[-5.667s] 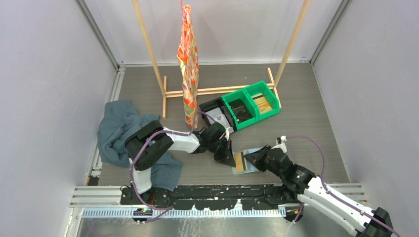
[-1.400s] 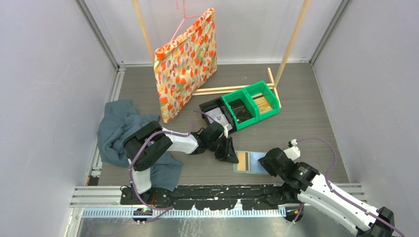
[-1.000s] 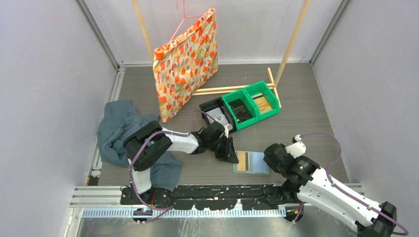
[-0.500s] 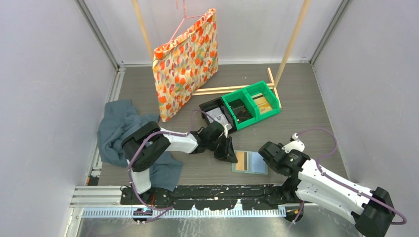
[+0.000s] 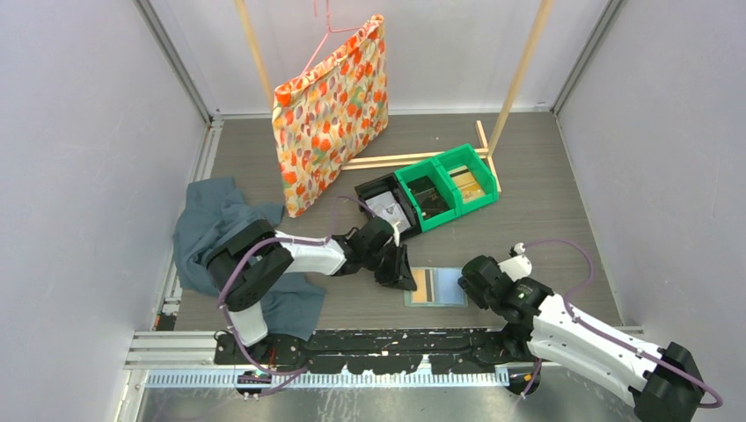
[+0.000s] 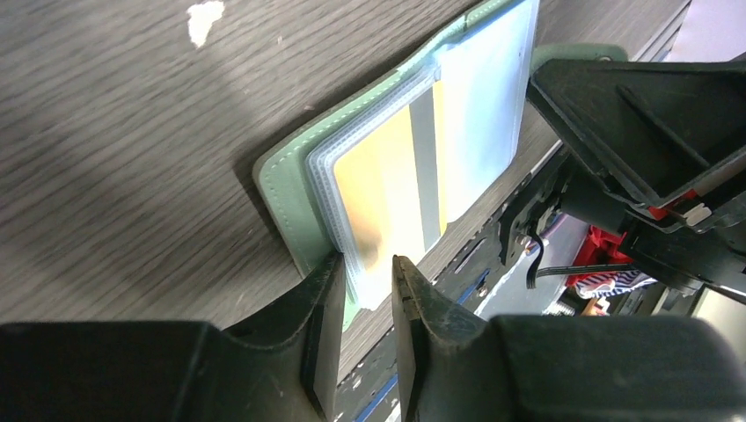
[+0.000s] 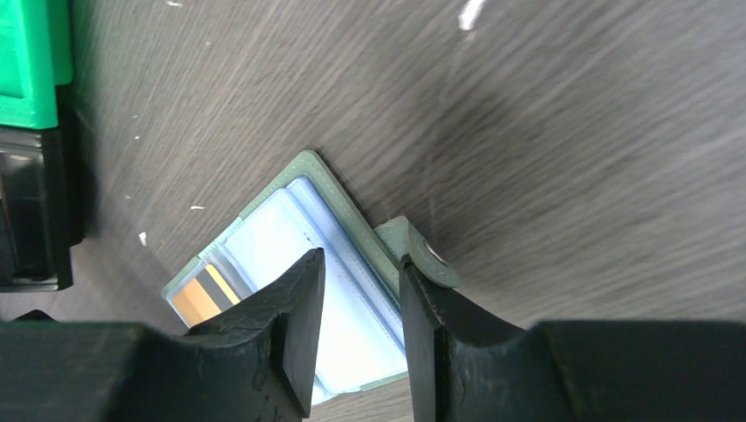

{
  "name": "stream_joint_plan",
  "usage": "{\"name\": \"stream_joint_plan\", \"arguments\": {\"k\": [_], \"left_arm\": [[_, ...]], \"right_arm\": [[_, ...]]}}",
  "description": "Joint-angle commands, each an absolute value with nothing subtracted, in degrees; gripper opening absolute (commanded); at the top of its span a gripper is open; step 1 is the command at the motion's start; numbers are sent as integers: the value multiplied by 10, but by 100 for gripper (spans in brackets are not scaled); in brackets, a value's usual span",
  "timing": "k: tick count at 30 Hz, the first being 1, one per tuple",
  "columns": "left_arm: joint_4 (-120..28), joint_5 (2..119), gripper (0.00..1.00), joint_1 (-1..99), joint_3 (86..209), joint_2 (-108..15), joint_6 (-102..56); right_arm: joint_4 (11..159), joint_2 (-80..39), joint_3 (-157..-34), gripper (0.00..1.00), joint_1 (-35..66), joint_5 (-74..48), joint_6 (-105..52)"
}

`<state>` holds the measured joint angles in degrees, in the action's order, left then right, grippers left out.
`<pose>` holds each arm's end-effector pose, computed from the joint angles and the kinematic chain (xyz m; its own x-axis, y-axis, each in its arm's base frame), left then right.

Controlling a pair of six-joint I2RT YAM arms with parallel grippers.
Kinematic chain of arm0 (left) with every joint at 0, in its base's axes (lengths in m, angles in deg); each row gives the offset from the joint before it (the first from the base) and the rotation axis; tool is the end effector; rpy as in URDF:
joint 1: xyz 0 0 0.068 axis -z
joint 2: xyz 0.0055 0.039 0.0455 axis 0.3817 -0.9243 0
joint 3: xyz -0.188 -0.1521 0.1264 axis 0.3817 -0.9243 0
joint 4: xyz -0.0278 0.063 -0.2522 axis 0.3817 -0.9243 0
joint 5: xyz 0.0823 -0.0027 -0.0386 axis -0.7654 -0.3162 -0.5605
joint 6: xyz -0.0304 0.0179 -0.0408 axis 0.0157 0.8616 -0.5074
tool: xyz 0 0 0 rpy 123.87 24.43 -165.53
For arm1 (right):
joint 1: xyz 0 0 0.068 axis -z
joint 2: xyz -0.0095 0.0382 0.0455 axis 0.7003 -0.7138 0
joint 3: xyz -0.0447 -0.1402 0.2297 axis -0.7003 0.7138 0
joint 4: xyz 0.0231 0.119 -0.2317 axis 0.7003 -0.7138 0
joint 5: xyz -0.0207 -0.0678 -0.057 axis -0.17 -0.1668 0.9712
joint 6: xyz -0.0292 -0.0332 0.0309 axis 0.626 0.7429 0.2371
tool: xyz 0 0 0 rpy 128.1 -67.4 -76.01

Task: Take the credit cards out of the card holder
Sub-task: Remove the credit card from the card holder.

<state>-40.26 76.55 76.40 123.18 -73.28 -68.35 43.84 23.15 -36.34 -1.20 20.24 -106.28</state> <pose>0.1881 -0.2834 0.1312 -0.9887 0.0679 -0.1338 0.1453 0.6559 -0.7407 0.0870 0.0671 0.1474 -0.5416 0.7350 -0.4078 0.5935 0.6780 0.4337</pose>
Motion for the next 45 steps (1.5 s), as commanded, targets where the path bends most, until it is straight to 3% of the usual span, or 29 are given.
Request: {"name": "stream_joint_plan", "arguments": {"k": [1,10,25,34,38,45], "left_arm": [[-415,749,28,758,1213,-688,-669],[-480,705,30,746,1200,-627,-640],[-471,717,29,736,1202,-645,-639],[-469,710,22,730,1200,-648,-642],[-458,718,20,727,1201,-656,-645],[-434,736,6,726,1204,-681,-650]], "right_arm": [[555,184,-335,41,-14,135,-1058],[590,147,-344,40,-44,137,-1078],[352,295,-408,48,-96,262,-1093],[640,218,-396,47,-96,165,-916],[745,143,-384,46,-97,110,-902],[821,104,-349,43,-96,85,-915]]}}
